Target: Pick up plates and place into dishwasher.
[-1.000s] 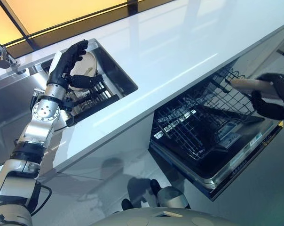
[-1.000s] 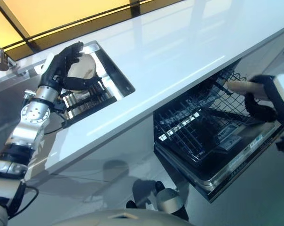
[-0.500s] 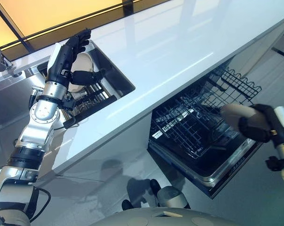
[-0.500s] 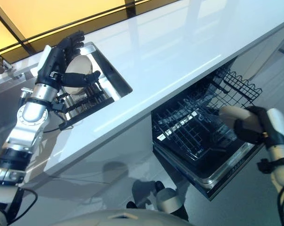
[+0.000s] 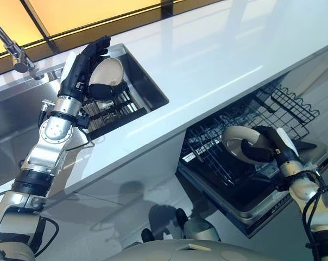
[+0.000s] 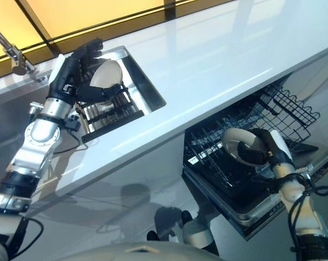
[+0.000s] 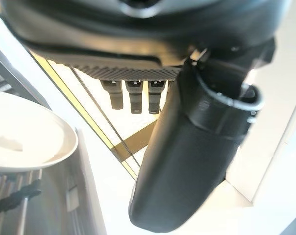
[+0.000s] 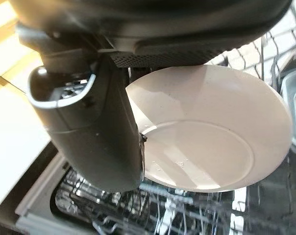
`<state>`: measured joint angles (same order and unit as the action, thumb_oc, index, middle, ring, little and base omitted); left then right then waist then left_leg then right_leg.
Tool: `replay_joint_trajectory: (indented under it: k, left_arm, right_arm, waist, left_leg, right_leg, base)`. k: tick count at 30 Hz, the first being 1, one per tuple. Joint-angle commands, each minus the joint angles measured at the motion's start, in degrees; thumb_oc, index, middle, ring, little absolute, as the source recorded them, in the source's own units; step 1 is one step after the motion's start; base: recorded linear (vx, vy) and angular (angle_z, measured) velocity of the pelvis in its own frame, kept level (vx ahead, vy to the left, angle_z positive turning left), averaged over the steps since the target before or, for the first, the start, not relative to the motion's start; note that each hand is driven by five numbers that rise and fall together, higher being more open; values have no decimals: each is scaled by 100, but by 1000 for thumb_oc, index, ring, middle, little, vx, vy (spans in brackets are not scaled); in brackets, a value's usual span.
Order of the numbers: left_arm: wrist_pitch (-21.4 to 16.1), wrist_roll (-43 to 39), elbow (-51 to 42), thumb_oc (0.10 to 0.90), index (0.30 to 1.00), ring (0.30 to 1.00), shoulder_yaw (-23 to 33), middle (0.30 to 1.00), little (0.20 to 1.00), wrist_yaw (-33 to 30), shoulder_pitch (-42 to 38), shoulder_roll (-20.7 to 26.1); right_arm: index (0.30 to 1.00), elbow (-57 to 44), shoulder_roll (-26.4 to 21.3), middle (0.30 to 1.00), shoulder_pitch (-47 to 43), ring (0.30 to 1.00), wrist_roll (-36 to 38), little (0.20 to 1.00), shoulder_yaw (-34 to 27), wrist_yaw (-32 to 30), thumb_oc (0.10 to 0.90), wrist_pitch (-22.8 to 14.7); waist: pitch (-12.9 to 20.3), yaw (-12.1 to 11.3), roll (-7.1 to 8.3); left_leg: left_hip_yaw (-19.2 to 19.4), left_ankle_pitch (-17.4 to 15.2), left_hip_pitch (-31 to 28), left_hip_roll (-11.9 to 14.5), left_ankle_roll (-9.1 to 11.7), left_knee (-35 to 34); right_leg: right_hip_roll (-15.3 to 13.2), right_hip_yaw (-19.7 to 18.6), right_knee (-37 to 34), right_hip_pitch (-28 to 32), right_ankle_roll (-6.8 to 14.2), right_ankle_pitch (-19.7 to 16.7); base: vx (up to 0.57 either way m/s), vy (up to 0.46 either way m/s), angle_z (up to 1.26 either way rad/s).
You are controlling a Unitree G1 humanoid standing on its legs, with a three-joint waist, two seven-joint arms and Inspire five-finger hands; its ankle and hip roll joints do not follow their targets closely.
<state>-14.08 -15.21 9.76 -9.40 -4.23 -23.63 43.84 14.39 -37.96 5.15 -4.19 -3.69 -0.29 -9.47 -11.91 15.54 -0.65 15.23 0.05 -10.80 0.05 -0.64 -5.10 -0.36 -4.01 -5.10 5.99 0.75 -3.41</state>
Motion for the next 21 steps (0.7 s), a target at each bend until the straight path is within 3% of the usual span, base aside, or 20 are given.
replay_joint_trajectory:
  k: [1,13,21]
  left_arm:
    - [-549,-189,-507,800,900,900,-125,900,900,-364,-763,87]
    - [-520,-245,-602,800,900,900,-362,900,900,-472,-864,-50]
    - [-396,-330,-628,800,900,900,-616,900,900,-543,-1117,-129]
  right_arm:
    - [300,-79,-146,300,-766,300,417,200,-38,-404,100,-221]
    - [300,660,80,300,-1401,300,332,200,752,-679,100,240]
    - [300,1503,312,300,-2036,300,714,200,1291,-801,100,1008]
  waist:
    - [494,-171,-107]
    - [484,-383,-164]
    - [483,-552,-180]
  left_leg:
    - [-39,-537,135,-144,-101,259]
    - [-121,-546,102,-136,-87,275]
    - [-208,-562,83,-139,-87,286]
  right_leg:
    - [188,378,595,-360,550,413]
    - [152,462,549,-258,517,427]
    - [128,516,515,-183,481,437]
  base:
    - [0,0,0]
    - [1,-1,4]
    - [0,-2,4]
